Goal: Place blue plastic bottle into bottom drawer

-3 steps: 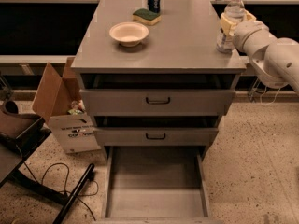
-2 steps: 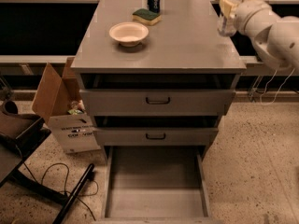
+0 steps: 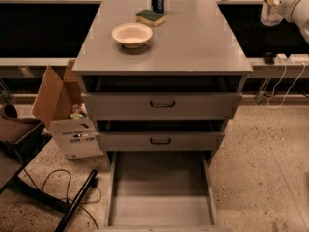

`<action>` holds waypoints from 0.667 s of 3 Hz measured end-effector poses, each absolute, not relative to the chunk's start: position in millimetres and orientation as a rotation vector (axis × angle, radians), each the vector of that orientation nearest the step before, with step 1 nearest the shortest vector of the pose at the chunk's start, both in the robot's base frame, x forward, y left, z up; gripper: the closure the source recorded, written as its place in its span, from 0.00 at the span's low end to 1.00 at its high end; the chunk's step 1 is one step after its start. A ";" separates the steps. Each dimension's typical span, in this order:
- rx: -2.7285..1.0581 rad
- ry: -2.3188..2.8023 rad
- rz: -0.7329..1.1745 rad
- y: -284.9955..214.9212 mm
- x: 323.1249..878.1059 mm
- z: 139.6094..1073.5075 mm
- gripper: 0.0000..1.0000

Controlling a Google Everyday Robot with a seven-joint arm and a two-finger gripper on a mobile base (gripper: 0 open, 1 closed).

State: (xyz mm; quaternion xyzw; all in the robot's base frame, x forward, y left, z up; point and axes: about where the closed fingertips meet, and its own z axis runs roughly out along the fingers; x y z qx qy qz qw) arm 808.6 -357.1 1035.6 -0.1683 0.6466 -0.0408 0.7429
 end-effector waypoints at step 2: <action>-0.452 1.474 -0.076 -391.1 731.2 1029.3 1.00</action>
Offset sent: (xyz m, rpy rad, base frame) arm -0.1408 -0.0421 -0.0152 -0.0800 0.1267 0.1521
